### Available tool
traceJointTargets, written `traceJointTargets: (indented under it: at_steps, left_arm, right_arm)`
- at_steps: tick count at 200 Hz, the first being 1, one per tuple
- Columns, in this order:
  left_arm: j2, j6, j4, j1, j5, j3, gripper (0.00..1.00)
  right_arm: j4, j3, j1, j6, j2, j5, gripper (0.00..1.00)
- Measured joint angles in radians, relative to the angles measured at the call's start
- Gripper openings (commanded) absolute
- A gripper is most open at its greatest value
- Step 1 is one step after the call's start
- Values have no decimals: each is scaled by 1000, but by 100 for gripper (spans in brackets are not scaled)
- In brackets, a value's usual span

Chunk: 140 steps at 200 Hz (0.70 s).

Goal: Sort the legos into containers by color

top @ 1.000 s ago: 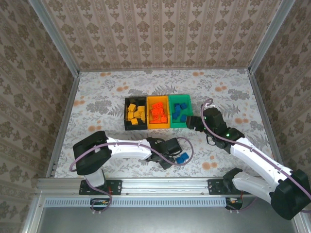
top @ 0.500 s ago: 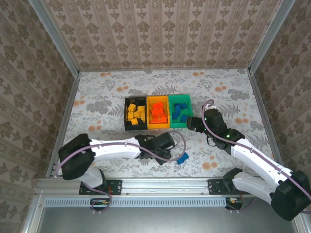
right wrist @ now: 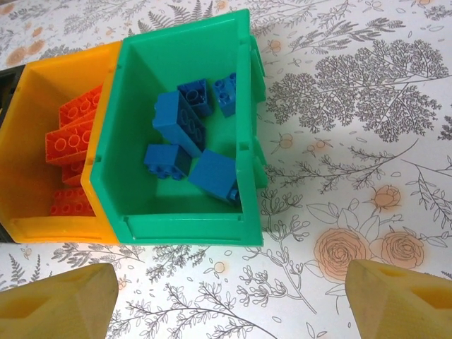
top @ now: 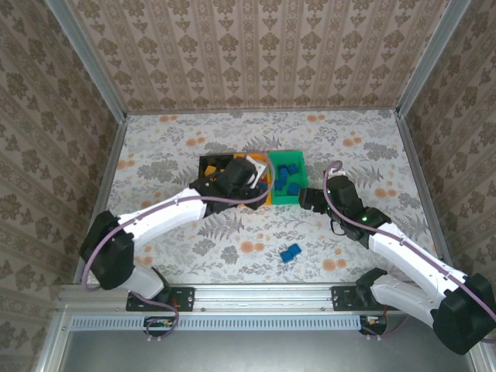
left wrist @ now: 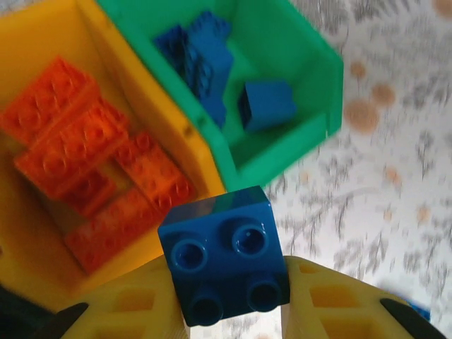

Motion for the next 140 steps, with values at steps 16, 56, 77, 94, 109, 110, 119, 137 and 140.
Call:
traceJointTargets:
  at_steps: [16, 56, 77, 94, 109, 110, 119, 137, 140]
  left_arm:
    - [71, 0, 5, 12, 15, 85, 30]
    - [274, 1, -4, 32, 67, 304, 31]
    - [377, 1, -9, 37, 101, 399, 31]
    - [444, 0, -13, 37, 127, 453, 33]
    - [488, 0, -23, 37, 142, 490, 43]
    - [491, 1, -24, 37, 143, 492, 44]
    - [514, -4, -33, 37, 151, 514, 53]
    - [547, -14, -38, 37, 158, 555, 72]
    - [551, -23, -39, 37, 159, 563, 75]
  right_arm:
    - [-5, -6, 0, 0, 0, 0, 85]
    - [-24, -9, 0, 2, -3, 0, 85]
    - [-34, -19, -2, 4, -15, 0, 86]
    - [-46, -23, -3, 5, -23, 0, 86]
    - [-55, -23, -4, 7, -29, 0, 86]
    - [-55, -23, -4, 7, -29, 0, 86]
    - [-60, -24, -5, 11, -34, 0, 86]
    - [-66, -24, -6, 16, -47, 0, 85]
    - [-67, -24, -6, 16, -49, 0, 86]
